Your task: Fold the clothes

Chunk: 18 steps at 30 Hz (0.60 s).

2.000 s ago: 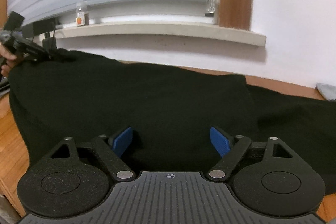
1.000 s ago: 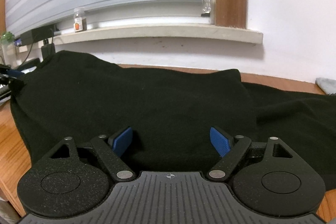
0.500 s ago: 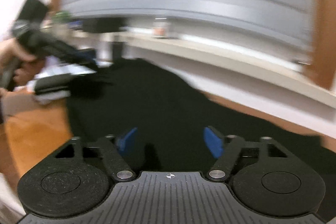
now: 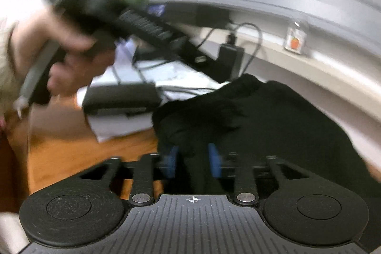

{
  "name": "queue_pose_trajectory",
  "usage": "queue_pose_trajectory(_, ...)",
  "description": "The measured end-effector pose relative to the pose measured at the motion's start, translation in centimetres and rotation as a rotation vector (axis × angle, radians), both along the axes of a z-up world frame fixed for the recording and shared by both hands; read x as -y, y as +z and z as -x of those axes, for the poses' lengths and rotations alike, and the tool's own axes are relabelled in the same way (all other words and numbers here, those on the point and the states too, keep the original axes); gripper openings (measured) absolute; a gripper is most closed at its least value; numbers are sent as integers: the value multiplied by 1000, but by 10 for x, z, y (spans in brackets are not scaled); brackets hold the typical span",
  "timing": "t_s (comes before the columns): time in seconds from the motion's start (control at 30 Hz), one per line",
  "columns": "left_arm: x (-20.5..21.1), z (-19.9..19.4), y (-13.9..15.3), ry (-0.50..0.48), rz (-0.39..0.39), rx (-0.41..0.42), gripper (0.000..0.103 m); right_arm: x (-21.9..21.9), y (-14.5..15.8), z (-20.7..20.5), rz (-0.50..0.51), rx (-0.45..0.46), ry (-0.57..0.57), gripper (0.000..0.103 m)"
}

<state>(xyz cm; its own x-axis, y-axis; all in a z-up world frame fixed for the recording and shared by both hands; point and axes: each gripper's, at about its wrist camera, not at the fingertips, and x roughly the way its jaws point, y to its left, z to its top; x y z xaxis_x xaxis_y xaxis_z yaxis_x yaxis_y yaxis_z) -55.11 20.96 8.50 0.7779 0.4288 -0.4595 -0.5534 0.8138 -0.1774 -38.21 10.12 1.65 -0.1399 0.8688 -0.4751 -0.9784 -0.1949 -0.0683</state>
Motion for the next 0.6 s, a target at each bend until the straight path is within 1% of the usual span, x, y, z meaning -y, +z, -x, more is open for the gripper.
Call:
queue_pose_trajectory(0.07, 0, 2, 0, 4, -1, 7, 62, 7, 4, -17, -49, -112, -31, 7)
queue_pose_trajectory(0.13, 1, 3, 0, 8, 3, 22, 62, 17, 10, -37, -92, -236, -78, 6)
queue_pose_trajectory(0.2, 3, 4, 1, 6, 10, 41, 63, 32, 16, -65, -136, -369, -111, 3)
queue_pose_trajectory(0.27, 8, 3, 1, -13, 14, 53, 63, 46, 21, -92, -175, -487, -135, 3)
queue_pose_trajectory(0.37, 16, -6, 0, -36, -2, 33, 64, 56, 26, -109, -198, -511, -179, 3)
queue_pose_trajectory(0.43, 18, -11, -1, -53, 5, 28, 64, 62, 28, -120, -212, -525, -208, 3)
queue_pose_trajectory(0.47, 19, -14, -2, -62, 8, 26, 65, 66, 28, -128, -226, -559, -226, 3)
queue_pose_trajectory(0.53, 17, -20, -7, -93, 48, 32, 65, 75, 26, -145, -256, -628, -262, 3)
queue_pose_trajectory(0.6, 13, -33, -13, -118, 80, 19, 65, 79, 24, -157, -266, -676, -276, 3)
